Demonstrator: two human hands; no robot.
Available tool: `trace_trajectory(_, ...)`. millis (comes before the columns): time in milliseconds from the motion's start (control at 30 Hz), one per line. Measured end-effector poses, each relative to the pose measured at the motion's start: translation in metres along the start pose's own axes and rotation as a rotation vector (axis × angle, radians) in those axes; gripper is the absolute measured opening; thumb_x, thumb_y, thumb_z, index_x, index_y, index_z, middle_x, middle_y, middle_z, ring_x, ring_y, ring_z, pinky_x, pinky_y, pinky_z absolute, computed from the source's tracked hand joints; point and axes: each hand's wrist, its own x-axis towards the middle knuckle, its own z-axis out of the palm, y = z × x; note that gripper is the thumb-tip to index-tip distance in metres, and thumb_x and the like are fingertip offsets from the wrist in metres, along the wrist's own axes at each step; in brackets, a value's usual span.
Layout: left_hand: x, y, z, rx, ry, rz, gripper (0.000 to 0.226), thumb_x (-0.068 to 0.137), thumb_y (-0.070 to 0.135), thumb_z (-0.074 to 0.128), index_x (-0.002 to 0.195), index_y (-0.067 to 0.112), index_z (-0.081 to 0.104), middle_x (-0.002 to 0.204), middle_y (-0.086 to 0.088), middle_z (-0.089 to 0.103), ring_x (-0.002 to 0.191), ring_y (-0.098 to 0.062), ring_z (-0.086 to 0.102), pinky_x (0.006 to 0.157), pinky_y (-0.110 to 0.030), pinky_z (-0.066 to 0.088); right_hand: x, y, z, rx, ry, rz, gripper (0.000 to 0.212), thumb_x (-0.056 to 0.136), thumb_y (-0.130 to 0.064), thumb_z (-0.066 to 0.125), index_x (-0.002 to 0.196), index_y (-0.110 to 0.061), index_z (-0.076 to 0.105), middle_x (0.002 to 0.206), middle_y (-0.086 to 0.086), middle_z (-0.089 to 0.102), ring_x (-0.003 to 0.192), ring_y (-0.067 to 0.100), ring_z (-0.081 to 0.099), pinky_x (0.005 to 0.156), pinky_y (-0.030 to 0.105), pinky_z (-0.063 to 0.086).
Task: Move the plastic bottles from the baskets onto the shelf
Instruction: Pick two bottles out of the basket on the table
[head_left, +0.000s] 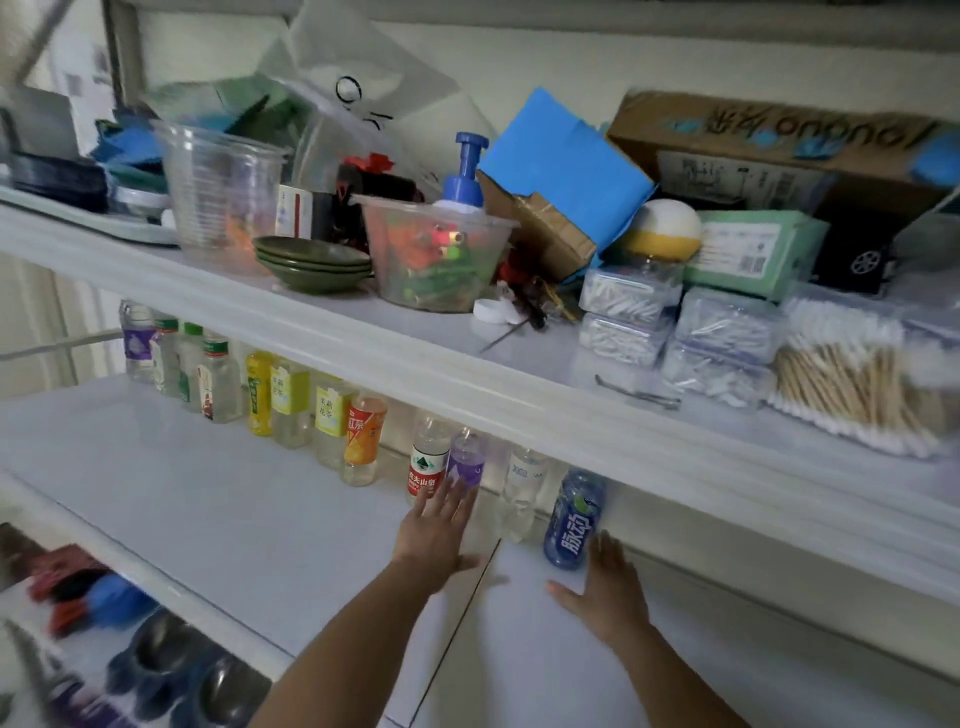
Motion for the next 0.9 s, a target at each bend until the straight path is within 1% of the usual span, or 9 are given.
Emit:
trace_trajectory(100,-0.019,-0.015,-0.011,0.011,0.006,-0.017,0.091,0.093,0.068,0.024,0.151,0.013,-0.02,0.159,-0.007,-0.021,0.147,-0.024,-0.02,0.12,-0.042,-0.01,-0.009,-0.024,-0.015,-0.014,0.047,-0.108,0.108,0.083,-0.074,0.046,0.154,-0.009,-0.004,0.162,0.011,0.0,0.15,0.024,0.006,0.121,0.038,0.012)
trace_trajectory(167,-0.034,-0.026,-0.02,0.011,0.011,-0.022,0.091,0.092,0.068,0.024,0.151,0.014,-0.02,0.159,-0.006,-0.021,0.147,-0.024,-0.02,0.12,-0.041,-0.011,-0.017,-0.042,-0.024,-0.047,0.051,-0.158,0.107,0.083,-0.075,0.043,0.154,-0.009,-0.003,0.163,0.01,-0.003,0.15,0.024,0.002,0.121,0.039,0.008)
trace_trajectory(233,-0.049,-0.04,-0.026,0.02,0.025,-0.024,0.091,0.092,0.069,0.024,0.151,0.014,-0.019,0.16,-0.005,-0.021,0.147,-0.024,-0.02,0.12,-0.041,-0.011,-0.026,-0.06,-0.029,-0.032,0.028,-0.16,0.107,0.083,-0.075,0.043,0.154,-0.011,-0.005,0.162,0.01,-0.007,0.15,0.025,-0.005,0.122,0.042,0.002)
trace_trajectory(333,-0.076,-0.067,-0.033,0.012,0.073,-0.061,0.092,0.091,0.071,0.025,0.151,0.016,-0.018,0.16,-0.003,-0.019,0.148,-0.023,-0.018,0.12,-0.041,-0.011,-0.042,-0.094,-0.035,-0.01,0.023,-0.183,0.108,0.083,-0.074,0.045,0.154,-0.012,-0.007,0.162,0.009,-0.011,0.15,0.025,-0.01,0.12,0.042,-0.002)
trace_trajectory(467,-0.128,-0.109,-0.033,0.029,0.062,-0.121,0.094,0.089,0.072,0.023,0.15,0.016,-0.021,0.16,-0.002,-0.021,0.148,-0.022,-0.019,0.12,-0.041,-0.011,-0.072,-0.152,-0.036,-0.026,0.002,-0.257,0.107,0.085,-0.073,0.043,0.153,-0.01,-0.009,0.161,0.009,-0.016,0.149,0.023,-0.015,0.12,0.041,-0.007)
trace_trajectory(567,-0.176,-0.146,-0.03,0.033,0.026,-0.179,0.094,0.089,0.072,0.022,0.15,0.016,-0.022,0.159,-0.002,-0.023,0.147,-0.022,-0.02,0.12,-0.042,-0.012,-0.094,-0.207,-0.033,-0.022,-0.029,-0.331,0.107,0.085,-0.075,0.041,0.153,-0.011,-0.012,0.161,0.009,-0.018,0.148,0.024,-0.016,0.12,0.041,-0.007)
trace_trajectory(733,-0.269,-0.226,-0.023,0.028,0.035,-0.349,0.094,0.09,0.072,0.027,0.151,0.018,-0.019,0.16,-0.001,-0.021,0.147,-0.02,-0.02,0.119,-0.042,-0.013,-0.127,-0.321,-0.019,0.002,-0.044,-0.508,0.107,0.084,-0.075,0.04,0.153,-0.012,-0.012,0.161,0.008,-0.016,0.149,0.023,-0.014,0.121,0.041,-0.006)
trace_trajectory(900,-0.379,-0.301,-0.025,0.052,-0.024,-0.593,0.095,0.089,0.072,0.03,0.152,0.017,-0.015,0.161,0.0,-0.018,0.148,-0.019,-0.018,0.119,-0.041,-0.012,-0.174,-0.447,-0.002,0.037,-0.077,-0.748,0.107,0.084,-0.074,0.041,0.153,-0.013,-0.011,0.161,0.007,-0.016,0.149,0.023,-0.012,0.12,0.041,-0.006)
